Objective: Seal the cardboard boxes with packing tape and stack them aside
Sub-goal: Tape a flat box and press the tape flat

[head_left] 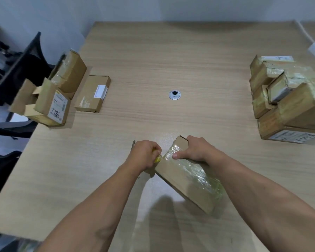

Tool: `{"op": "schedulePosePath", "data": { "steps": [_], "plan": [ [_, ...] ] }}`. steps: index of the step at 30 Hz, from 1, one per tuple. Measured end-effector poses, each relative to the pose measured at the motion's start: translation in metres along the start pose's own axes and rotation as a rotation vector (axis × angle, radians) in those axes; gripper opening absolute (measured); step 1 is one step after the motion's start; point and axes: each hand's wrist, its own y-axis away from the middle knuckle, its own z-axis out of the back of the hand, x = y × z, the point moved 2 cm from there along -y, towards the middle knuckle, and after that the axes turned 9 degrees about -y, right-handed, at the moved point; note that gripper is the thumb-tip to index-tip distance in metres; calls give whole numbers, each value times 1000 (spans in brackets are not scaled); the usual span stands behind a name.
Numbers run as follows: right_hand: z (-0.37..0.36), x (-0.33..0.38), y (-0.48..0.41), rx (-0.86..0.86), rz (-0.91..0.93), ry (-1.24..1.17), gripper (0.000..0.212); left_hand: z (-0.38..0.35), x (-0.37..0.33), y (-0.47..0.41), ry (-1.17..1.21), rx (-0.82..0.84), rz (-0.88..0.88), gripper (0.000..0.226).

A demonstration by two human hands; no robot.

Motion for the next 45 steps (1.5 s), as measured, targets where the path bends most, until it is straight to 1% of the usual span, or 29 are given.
{"op": "schedulePosePath", "data": {
  "steps": [4,7,10,13,17,25,30,33,36,41,45],
  "plan": [
    [-2,11,3,-37,5,50,76,3,8,-1,22,60,5,16],
    [-7,14,0,-40,13,50,77,10,14,-4,-25,98,4,16],
    [-9,18,-2,-31,6,45,76,14,16,-8,-89,93,-2,17],
    [-10,21,-7,-9,-23,35,76,15,18,-9,-111,88,11,17],
    [-17,21,-15,26,-47,5,77,17,22,-10,-118,80,-23,19],
    [-19,30,-13,33,-60,59,74,20,29,-15,-124,157,-45,15],
    [-12,41,-6,23,1,122,78,28,31,-18,-256,187,-95,16],
    [-12,39,-3,81,101,62,72,35,35,-23,-312,200,-120,17],
    [-7,40,6,118,195,-29,62,42,36,-27,-314,223,-169,17],
    [-4,33,10,113,249,-88,61,43,33,-32,-305,261,-253,18],
    [-4,29,9,117,279,-112,58,39,34,-30,-274,278,-281,21]
  ]
}}
